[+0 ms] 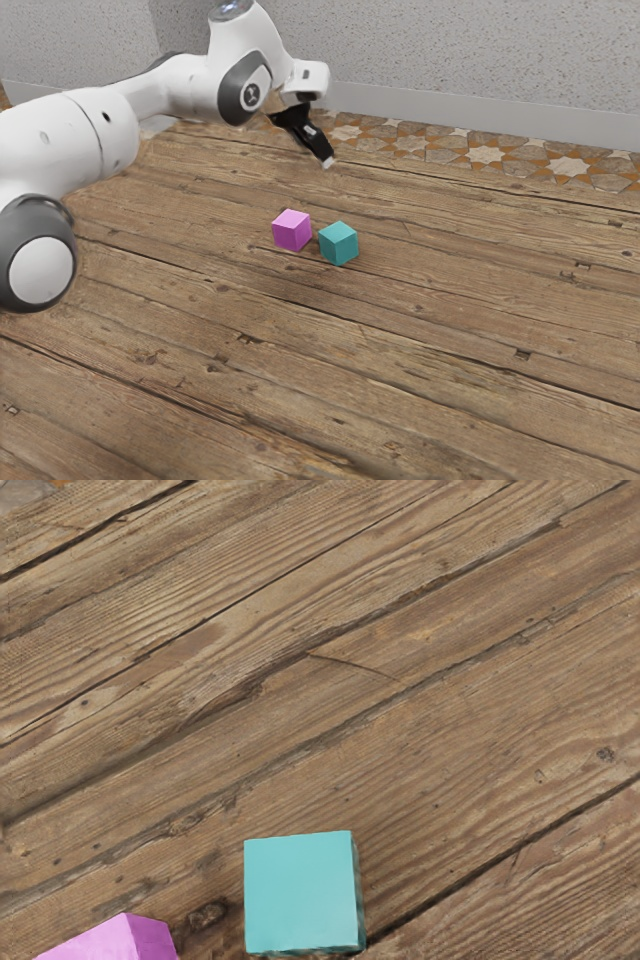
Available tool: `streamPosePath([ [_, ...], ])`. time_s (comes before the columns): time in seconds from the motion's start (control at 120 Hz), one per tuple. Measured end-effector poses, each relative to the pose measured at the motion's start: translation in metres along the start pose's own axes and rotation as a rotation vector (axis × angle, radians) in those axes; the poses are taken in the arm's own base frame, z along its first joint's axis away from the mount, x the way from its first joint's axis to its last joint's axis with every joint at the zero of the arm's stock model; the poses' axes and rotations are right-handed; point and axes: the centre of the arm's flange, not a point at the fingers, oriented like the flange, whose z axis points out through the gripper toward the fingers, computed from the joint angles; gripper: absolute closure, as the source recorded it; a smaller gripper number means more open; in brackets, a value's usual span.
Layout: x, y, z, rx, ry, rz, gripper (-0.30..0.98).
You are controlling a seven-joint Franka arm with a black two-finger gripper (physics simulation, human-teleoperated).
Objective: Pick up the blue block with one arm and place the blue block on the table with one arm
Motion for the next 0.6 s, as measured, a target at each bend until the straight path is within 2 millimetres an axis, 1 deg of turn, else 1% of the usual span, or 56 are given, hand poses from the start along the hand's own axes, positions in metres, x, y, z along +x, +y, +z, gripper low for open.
streamPosePath([
  [0.05, 0.002, 0.005, -0.049, 0.015, -0.014, 0.008, 0.01],
  [0.117, -0.001, 0.016, -0.106, 0.039, -0.055, 0.021, 0.01],
  [0.175, -0.008, 0.028, -0.142, 0.048, -0.116, 0.018, 0.01],
  [0.225, -0.019, 0.035, -0.161, 0.045, -0.180, -0.001, 0.01],
  [0.275, -0.033, 0.041, -0.166, 0.035, -0.255, -0.024, 0.00],
  [0.333, -0.050, 0.046, -0.159, 0.019, -0.344, -0.050, 0.00],
  [0.392, -0.062, 0.050, -0.152, 0.006, -0.412, -0.073, 0.00],
  [0.475, -0.071, 0.053, -0.147, -0.002, -0.472, -0.105, 0.00],
  [0.6, -0.078, 0.055, -0.146, -0.003, -0.519, -0.147, 0.00],
])
